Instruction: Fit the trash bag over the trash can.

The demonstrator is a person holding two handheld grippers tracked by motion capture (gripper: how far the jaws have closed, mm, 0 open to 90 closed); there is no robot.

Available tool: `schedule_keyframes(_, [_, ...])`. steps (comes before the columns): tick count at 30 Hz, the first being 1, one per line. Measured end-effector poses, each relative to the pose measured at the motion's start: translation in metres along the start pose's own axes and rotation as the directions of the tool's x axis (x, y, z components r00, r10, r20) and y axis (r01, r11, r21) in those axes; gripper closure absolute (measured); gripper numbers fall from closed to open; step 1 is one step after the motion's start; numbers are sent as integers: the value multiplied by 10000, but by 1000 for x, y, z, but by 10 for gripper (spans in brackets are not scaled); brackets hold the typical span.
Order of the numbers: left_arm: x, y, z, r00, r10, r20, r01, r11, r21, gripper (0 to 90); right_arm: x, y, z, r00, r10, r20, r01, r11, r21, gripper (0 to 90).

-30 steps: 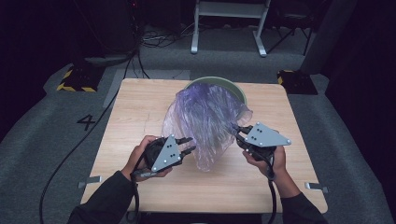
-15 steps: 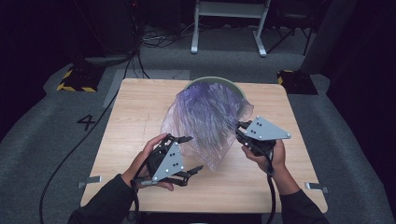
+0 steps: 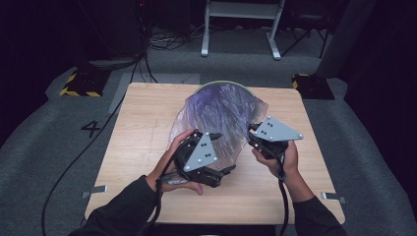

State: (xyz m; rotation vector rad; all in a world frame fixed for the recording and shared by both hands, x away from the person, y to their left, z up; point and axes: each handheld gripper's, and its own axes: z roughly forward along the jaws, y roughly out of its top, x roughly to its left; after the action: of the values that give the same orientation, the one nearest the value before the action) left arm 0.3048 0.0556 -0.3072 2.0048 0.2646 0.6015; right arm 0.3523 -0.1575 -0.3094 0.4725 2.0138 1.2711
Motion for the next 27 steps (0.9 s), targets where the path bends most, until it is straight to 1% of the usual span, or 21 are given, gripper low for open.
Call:
schedule_keyframes(1, [0,1,3,10000,66,-14,-66,10000,-17,171,0,1,0,10000,3,18,-3,10000,-27,889])
schedule_keyframes(2, [2,4,9,9985,107,-541,-97,9998,187,263,0,1,-2,10000,24,-2,-24,10000,-88,887])
schedule_keyframes(4, [4,4,11,9984,115,-560,-104,9997,199,364,1,1,-3,10000,27,-36,-28,9999,-145,886])
schedule_keyframes(5, [9,5,13,9961,145,-870,-121,9995,284,424,1,1,-4,10000,2,-57,-3,9999,-160,883])
schedule_keyframes(6, [9,5,13,9961,145,-870,-121,9995,284,485,1,1,-4,10000,2,-57,-3,9999,-160,883])
schedule_keyframes(7, [12,4,13,9971,60,-757,-45,9998,200,485,2,1,-4,10000,5,-77,-6,9999,-172,878])
schedule_keyframes(8, [17,3,12,9973,13,-734,-8,10000,75,629,2,1,-6,10000,-66,-53,65,9998,-195,874])
schedule_keyframes(9, [20,2,11,9967,-12,-807,13,10000,7,629,2,1,-6,10000,-66,-53,65,9998,-195,874])
schedule_keyframes(11, [27,0,8,9969,36,-785,-38,10000,-12,765,2,0,-8,10000,-40,-78,38,9998,-216,872])
schedule_keyframes(13, [33,-2,7,9973,-74,-737,68,9999,-83,796,2,-1,-9,9998,9,-174,-12,9998,-223,872])
schedule_keyframes(14, [33,-2,6,9986,-158,-512,150,9998,-165,786,2,-1,-9,9999,-12,-153,9,9998,-214,873])
schedule_keyframes(15, [32,-1,6,9993,-203,-298,197,9996,-189,722,3,-1,-9,9999,-16,-163,13,9998,-212,874])
schedule_keyframes(18, [27,1,7,9998,-209,-57,209,9998,-56,365,4,0,-9,9998,-159,-109,157,9997,-190,878])
schedule_keyframes(19, [24,2,8,9995,-303,85,303,9995,-50,365,4,0,-9,9998,-159,-109,157,9997,-190,878])
schedule_keyframes(20, [19,3,9,9996,-258,140,257,9997,50,176,4,1,-8,9999,-142,-68,141,9998,-157,880])
schedule_keyframes(21, [11,6,10,9998,-111,140,111,9999,2,158,5,2,-7,9999,-165,-4,165,9998,-139,882])
schedule_keyframes(22, [11,6,10,9998,-111,140,111,9999,2,155,5,3,-7,9998,-191,94,192,9997,-123,888])
schedule_keyframes(23, [2,8,10,9996,-19,282,25,9998,-204,154,5,4,-8,9996,-236,157,238,9996,-154,890])
schedule_keyframes(24, [2,8,10,9996,-19,282,25,9998,-204,154,5,5,-8,9995,-256,174,258,9995,-168,895])
schedule_keyframes(26, [-7,7,12,9989,-17,465,31,9996,-290,154,6,6,-9,9994,-269,207,272,9995,-167,897])
schedule_keyframes(27, [-11,7,13,9993,37,368,-25,9995,-330,154,6,6,-9,9994,-269,207,272,9995,-167,897])
